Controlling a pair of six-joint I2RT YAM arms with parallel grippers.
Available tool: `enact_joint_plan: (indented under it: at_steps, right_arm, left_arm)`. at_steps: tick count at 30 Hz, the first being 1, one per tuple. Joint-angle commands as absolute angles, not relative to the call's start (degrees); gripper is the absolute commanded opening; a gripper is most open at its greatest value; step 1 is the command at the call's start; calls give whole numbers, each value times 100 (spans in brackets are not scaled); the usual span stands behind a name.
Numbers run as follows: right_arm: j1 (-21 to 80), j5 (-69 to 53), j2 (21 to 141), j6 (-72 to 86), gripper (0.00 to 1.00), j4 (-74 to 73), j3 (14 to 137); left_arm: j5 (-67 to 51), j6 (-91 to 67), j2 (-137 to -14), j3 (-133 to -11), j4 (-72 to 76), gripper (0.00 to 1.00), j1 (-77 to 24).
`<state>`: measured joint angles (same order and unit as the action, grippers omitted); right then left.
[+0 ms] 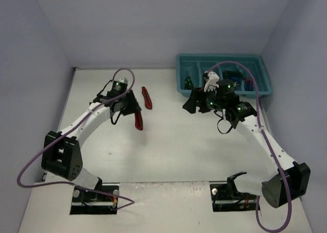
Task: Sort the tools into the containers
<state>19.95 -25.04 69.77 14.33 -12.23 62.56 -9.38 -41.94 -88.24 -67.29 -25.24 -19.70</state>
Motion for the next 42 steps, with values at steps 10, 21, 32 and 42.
enact_joint_plan:
  at_steps: [10, 21, 32, 42]
  right_arm:
    - [2724, -3252, 7366, 1546, 71, -138, 6888]
    - [3141, -2888, 7436, 1420, 68, -97, 6761]
    - [3272, -2445, 7729, 1329, 45, -62, 6796]
    - [3271, -1791, 7802, 1231, 0, -77, 6980]
  left_arm:
    - [-985, -5940, -8116, -7338, -513, 0, -3550]
    - [-441, -6375, -8073, -7536, -238, 0, -4010]
    - [-854, -6416, -8137, -7670, -184, 0, -4090]
    - [-970, -5869, -8412, -8078, -850, 43, -3843]
